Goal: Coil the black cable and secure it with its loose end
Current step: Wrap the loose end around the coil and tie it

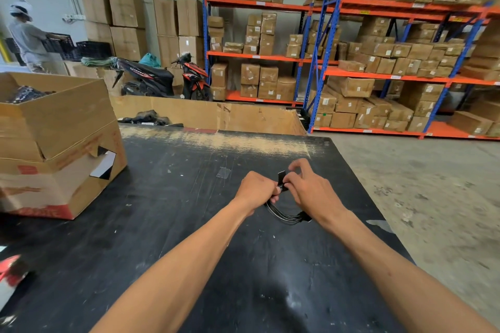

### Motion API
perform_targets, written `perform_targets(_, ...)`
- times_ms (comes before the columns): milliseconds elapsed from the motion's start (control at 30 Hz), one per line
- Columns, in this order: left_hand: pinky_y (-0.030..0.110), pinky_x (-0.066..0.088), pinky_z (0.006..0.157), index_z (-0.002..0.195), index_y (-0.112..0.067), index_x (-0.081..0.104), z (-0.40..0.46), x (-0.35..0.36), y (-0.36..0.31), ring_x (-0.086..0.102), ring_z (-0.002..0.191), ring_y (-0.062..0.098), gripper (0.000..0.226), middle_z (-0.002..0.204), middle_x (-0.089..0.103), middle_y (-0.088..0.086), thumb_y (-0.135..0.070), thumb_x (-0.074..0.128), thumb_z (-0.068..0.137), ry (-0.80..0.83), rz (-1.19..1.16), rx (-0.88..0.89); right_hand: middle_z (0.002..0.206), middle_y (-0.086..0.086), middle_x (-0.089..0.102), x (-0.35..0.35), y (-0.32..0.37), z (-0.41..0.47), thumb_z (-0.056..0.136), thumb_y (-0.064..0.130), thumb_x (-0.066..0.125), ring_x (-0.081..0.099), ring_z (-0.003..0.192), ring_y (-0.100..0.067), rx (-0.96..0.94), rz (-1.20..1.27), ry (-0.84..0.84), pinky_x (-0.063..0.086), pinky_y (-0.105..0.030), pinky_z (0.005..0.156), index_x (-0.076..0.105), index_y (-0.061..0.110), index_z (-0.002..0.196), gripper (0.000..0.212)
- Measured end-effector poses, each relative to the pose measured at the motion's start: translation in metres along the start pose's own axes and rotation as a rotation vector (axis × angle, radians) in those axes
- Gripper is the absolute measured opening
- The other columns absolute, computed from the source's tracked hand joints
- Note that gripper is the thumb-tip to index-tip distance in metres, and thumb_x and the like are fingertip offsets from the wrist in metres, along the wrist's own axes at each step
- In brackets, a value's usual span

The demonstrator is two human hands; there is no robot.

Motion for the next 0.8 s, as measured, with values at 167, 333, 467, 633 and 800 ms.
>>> perform_targets(167,0.017,0.049,0.056,0.093,-0.009,0.077,-0.001,0.001,-0.002,0.057,0.051,0.007,0.017,0.07,0.073,0.008,-0.006,0.063,0.084,0.078,0.236,0.111,0.144,-0.004,0.052,0.005,-0.001,0.012,0.098,0.023,0.056,0.068,0.104,-0.033,0.023,0.019,0.222,0.055,-0.044,0.078,0.062,0.018,0.098,0.007)
perform_targets(333,0.011,0.045,0.053,0.101,-0.012,0.079,-0.001,0.003,-0.004,0.053,0.048,0.001,0.018,0.061,0.065,-0.001,-0.01,0.068,0.087,0.078,0.291,0.194,0.101,-0.004,0.07,0.011,-0.01,0.015,0.089,0.017,0.061,0.066,0.093,-0.034,0.14,0.154,0.202,0.047,-0.039,0.071,0.054,0.024,0.101,0.016)
perform_targets(467,0.024,0.053,0.066,0.123,-0.005,0.064,-0.005,0.003,0.009,0.062,0.066,0.014,0.038,0.093,0.071,0.009,-0.006,0.073,0.087,0.119,-0.087,0.096,0.108,-0.013,0.075,0.014,-0.029,0.012,0.093,0.016,0.06,0.067,0.102,-0.037,0.286,0.241,0.179,0.054,-0.042,0.086,0.063,0.017,0.13,0.037)
perform_targets(633,0.032,0.06,0.08,0.113,0.006,0.068,-0.005,-0.006,0.022,0.067,0.076,0.022,0.024,0.088,0.07,0.017,0.002,0.066,0.09,0.159,-0.303,0.077,0.061,0.006,0.074,0.013,-0.055,-0.002,0.083,0.011,0.068,0.072,0.068,-0.009,0.505,0.511,0.134,0.055,-0.023,0.072,0.079,0.027,0.083,0.019)
perform_targets(800,0.02,0.053,0.069,0.099,-0.002,0.078,-0.003,-0.005,0.016,0.059,0.058,0.011,0.015,0.072,0.072,0.007,0.002,0.068,0.088,0.268,0.061,0.107,0.049,0.004,0.071,0.022,-0.064,-0.021,0.069,0.006,0.064,0.066,0.048,0.001,0.57,0.612,0.215,0.045,-0.005,0.052,0.079,0.027,0.073,0.025)
Point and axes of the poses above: each hand's wrist, its own z-axis towards the middle knuckle, its own x-axis out of the palm, y = z × x, the point moved 7 cm from there along z, towards the middle knuckle
